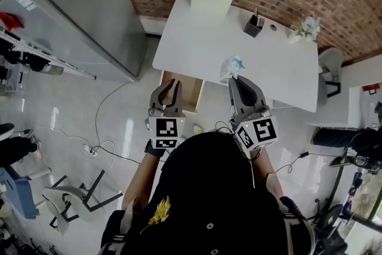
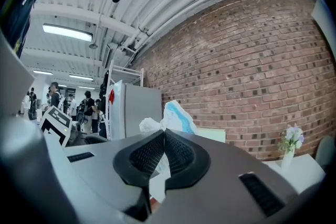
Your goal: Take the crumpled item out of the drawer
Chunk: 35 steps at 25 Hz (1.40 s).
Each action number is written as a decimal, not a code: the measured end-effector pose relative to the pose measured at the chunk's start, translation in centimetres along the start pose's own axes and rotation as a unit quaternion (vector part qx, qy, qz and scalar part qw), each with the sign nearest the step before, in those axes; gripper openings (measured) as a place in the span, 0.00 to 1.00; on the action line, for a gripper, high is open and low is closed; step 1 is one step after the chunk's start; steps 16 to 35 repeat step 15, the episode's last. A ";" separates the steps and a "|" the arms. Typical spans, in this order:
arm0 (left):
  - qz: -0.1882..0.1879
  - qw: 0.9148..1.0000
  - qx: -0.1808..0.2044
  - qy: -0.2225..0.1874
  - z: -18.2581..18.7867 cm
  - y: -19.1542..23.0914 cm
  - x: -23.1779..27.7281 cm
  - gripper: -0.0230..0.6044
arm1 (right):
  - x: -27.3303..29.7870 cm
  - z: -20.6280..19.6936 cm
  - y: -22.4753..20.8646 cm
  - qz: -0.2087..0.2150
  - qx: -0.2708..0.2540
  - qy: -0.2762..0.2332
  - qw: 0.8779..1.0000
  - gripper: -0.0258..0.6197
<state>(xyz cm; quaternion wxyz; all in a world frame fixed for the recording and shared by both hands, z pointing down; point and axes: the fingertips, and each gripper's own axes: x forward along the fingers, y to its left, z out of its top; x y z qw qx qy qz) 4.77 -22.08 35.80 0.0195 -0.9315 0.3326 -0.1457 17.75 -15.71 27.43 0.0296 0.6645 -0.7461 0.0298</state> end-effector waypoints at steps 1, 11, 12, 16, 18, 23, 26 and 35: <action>0.001 1.000 0.000 0.001 0.0 0.1 0.1 0.13 | -0.1 0.0 -0.4 -0.004 -0.001 0.001 1.000 0.08; 0.025 0.999 0.002 0.021 -1.1 0.8 -0.7 0.13 | -0.9 -0.9 -2.0 -0.007 -0.001 0.012 1.000 0.08; 0.029 0.999 0.002 0.023 -1.2 1.0 -1.0 0.13 | -1.0 -0.9 -1.8 -0.005 -0.006 0.013 1.000 0.08; 0.039 0.999 0.000 0.030 -1.6 1.7 -1.8 0.13 | -1.2 -0.9 -1.6 -0.001 -0.020 0.019 1.000 0.08; 0.039 0.999 0.000 0.030 -1.6 1.7 -1.8 0.13 | -1.2 -0.9 -1.6 -0.001 -0.020 0.019 1.000 0.08; 0.039 0.999 0.000 0.030 -1.6 1.7 -1.8 0.13 | -1.2 -0.9 -1.6 -0.001 -0.020 0.019 1.000 0.08; 0.039 0.999 0.000 0.030 -1.6 1.7 -1.8 0.13 | -1.2 -0.9 -1.6 -0.001 -0.020 0.019 1.000 0.08; 0.039 0.999 0.000 0.030 -1.6 1.7 -1.8 0.13 | -1.2 -0.9 -1.6 -0.001 -0.020 0.019 1.000 0.08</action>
